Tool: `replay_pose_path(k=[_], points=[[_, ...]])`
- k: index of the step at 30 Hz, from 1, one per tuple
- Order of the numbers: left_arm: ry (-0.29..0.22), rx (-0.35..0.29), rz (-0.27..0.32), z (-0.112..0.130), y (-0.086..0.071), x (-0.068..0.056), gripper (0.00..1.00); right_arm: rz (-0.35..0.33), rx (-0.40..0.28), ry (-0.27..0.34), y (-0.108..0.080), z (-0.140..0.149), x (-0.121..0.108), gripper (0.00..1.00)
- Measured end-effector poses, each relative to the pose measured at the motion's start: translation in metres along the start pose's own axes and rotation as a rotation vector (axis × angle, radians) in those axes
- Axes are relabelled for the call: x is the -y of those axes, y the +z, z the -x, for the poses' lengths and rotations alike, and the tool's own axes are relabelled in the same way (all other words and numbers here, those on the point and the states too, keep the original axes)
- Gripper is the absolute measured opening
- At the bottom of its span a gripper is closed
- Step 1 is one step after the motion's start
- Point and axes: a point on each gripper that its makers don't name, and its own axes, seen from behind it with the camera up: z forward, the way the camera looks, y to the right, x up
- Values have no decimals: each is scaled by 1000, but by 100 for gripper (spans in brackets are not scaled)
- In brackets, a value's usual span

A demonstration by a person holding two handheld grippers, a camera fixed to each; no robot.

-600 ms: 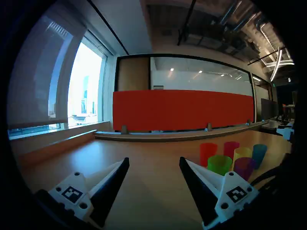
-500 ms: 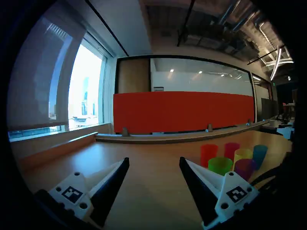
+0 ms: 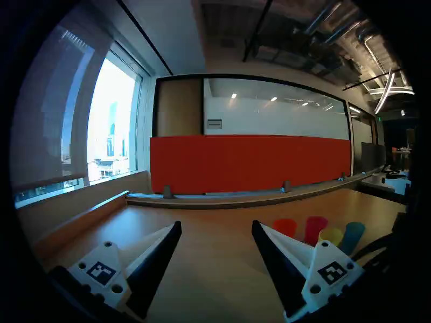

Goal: Pour water

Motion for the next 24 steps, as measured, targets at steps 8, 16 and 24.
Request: replay_pose_path(k=[8, 16, 24], points=[[-4, 12, 53, -50, 5, -3, 97, -45, 8, 1, 6, -53, 4, 99], [-6, 32, 135, -93, 9, -11, 97, -102, 5, 21, 8, -105, 13, 99], [-8, 65, 197, -99, 11, -20, 97, -139, 23, 45, 8, -111, 18, 99]])
